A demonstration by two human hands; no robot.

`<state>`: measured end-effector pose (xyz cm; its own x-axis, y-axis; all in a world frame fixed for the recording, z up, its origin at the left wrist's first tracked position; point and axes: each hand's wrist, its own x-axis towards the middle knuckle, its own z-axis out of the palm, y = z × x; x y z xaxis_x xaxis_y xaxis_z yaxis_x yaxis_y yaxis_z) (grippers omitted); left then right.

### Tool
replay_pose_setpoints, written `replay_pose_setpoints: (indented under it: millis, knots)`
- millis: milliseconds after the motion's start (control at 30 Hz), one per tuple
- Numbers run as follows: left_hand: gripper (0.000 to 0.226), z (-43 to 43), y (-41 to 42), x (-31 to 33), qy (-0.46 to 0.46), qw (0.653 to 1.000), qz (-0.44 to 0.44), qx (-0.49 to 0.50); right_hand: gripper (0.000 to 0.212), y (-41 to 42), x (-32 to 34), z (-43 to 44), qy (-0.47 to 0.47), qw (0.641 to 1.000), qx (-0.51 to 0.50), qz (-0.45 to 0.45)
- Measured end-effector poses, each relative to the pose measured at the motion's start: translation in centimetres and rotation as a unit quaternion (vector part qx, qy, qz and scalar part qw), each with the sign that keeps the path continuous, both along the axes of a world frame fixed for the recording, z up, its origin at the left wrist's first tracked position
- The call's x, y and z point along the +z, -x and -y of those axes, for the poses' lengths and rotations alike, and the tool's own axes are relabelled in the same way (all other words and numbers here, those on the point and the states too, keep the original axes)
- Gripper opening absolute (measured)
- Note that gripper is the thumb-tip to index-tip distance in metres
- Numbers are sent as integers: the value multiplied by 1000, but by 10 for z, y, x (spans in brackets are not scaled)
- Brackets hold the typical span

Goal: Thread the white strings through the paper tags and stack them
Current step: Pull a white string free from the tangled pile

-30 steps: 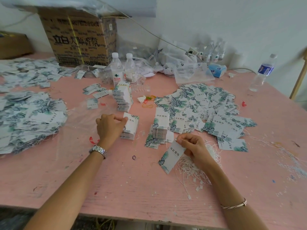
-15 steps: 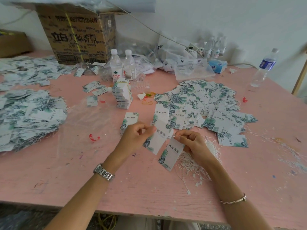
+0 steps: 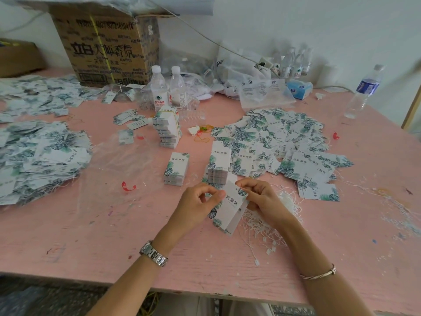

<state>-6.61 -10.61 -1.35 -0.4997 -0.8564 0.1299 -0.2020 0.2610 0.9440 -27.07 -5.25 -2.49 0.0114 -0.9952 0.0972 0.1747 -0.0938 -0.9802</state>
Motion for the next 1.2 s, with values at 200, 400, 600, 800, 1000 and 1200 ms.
replay_pose_setpoints:
  millis: [200,400,600,800,1000,1200]
  knots:
    - [39,3,1,-7,-9,1000,-9,9,13,-1,1,2,-7,1000,-3,4]
    - [42,-1,2,-8,-10,1000,-9,1,12,-1,1,1,-18,1000,-12,-9]
    - [25,-8,8,-12,90,990,75,81,27,-2,0,1,-19,1000,-12,-7]
    - [31,-20,17,-7,300,947,41,104,29,-2,1,1,-28,999,-22,-3]
    - [12,-20,24,-6,308,945,-7,110,16,-1,1,2,-29,1000,-2,-7]
    - [16,-26,22,-5,203,969,-112,84,6,4,6,2,-21,995,-18,92]
